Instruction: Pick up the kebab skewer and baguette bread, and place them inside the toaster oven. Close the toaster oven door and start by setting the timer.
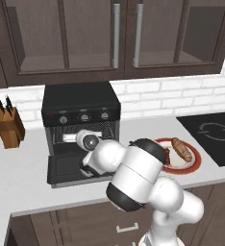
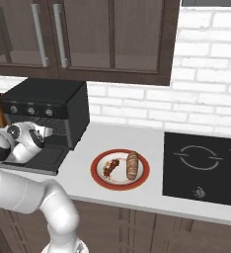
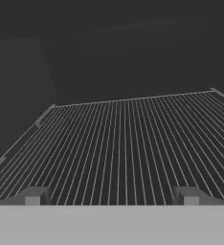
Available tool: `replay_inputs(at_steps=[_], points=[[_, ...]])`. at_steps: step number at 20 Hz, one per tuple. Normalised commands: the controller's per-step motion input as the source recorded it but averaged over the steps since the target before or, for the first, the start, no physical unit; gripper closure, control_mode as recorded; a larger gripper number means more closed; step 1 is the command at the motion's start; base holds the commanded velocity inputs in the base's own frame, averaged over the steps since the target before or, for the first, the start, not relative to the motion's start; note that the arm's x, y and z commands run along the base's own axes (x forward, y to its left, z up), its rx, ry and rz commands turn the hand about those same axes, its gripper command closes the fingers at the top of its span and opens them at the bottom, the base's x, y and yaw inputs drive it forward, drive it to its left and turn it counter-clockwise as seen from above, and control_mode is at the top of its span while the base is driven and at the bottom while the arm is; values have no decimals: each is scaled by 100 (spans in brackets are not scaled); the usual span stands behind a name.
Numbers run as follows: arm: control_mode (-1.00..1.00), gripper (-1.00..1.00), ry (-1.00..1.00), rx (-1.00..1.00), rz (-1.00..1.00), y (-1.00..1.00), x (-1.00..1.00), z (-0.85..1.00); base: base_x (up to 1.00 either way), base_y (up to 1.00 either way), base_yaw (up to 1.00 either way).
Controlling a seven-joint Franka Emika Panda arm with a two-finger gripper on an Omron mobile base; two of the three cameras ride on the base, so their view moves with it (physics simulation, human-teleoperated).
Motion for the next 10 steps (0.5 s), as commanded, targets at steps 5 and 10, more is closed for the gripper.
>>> replay_inputs(at_steps=[5, 10], points=[[-100, -100, 8, -6, 0, 12, 24, -2, 0, 0, 0], [-100, -100, 1, -9, 0, 1, 20, -18, 0, 0, 0]])
